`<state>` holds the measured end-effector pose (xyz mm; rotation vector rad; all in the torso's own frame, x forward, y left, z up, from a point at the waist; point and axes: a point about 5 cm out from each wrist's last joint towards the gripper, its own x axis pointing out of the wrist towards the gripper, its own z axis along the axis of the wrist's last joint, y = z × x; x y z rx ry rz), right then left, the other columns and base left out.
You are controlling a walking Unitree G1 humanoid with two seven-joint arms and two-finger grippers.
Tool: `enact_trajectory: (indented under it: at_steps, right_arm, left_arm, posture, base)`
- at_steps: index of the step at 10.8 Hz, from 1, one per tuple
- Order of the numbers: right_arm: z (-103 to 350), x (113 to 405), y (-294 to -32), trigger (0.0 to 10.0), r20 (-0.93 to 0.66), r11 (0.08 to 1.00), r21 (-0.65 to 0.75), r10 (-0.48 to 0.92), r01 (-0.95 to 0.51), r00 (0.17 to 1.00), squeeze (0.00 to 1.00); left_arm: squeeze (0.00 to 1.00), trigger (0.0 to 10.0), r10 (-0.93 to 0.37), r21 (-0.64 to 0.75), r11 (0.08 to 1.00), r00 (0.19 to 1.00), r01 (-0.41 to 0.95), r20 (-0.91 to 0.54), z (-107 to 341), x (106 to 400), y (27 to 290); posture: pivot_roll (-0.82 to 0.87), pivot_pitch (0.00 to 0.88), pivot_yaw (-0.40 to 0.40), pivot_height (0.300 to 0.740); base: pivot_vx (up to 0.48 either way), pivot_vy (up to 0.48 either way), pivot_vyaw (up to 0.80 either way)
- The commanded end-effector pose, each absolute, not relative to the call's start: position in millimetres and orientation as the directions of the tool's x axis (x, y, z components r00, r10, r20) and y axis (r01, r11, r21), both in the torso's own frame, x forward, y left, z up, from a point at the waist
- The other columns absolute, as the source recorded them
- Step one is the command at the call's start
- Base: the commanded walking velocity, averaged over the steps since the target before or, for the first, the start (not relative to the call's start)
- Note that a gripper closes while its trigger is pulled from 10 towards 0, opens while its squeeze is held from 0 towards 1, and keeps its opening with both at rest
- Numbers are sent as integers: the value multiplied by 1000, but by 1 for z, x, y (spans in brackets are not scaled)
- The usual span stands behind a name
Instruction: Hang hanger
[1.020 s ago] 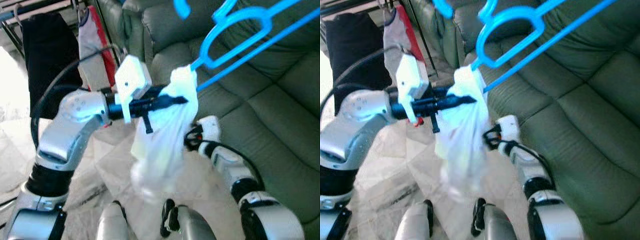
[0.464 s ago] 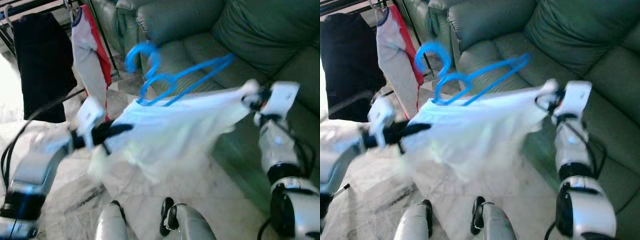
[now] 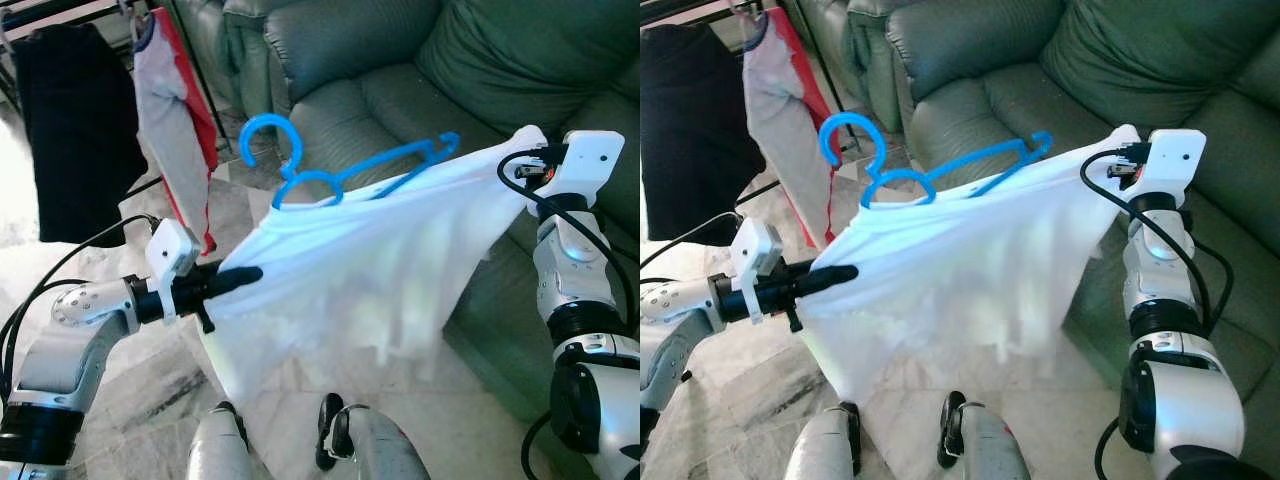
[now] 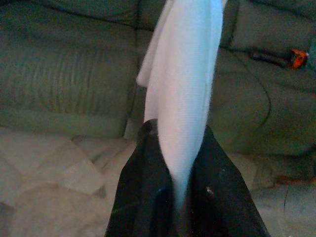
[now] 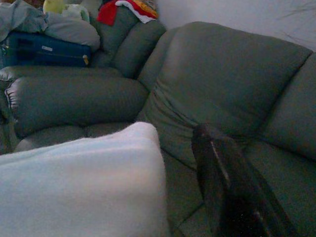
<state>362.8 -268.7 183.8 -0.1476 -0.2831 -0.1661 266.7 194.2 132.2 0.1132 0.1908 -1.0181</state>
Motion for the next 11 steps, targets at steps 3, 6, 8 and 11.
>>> enact_trajectory:
  at_steps: [3,6,8,11]
  right_arm:
    - [188,363,-279,0,275,974,-128,-146,187,950,0]
    - [185,366,-273,0,257,980,-114,-131,165,957,0]
    - [199,376,-248,0,310,988,-134,-32,77,950,0]
    - [197,380,-234,0,290,993,-116,5,30,957,0]
  left_arm:
    - [0,0,-821,-33,552,535,833,-200,123,264,201]
    - [0,0,-856,-87,484,451,871,-252,109,256,192]
    - [0,0,-828,-119,475,398,872,-394,67,257,191]
    - [0,0,-747,-13,551,486,834,-454,52,269,189]
  posture:
    - [59,184,-116,740]
    - [64,188,-116,740]
    - [48,181,-119,740]
    - [50,186,-121,740]
  base:
    - [0,0,0]
    - [0,0,0]
    - [0,0,0]
    - [0,0,0]
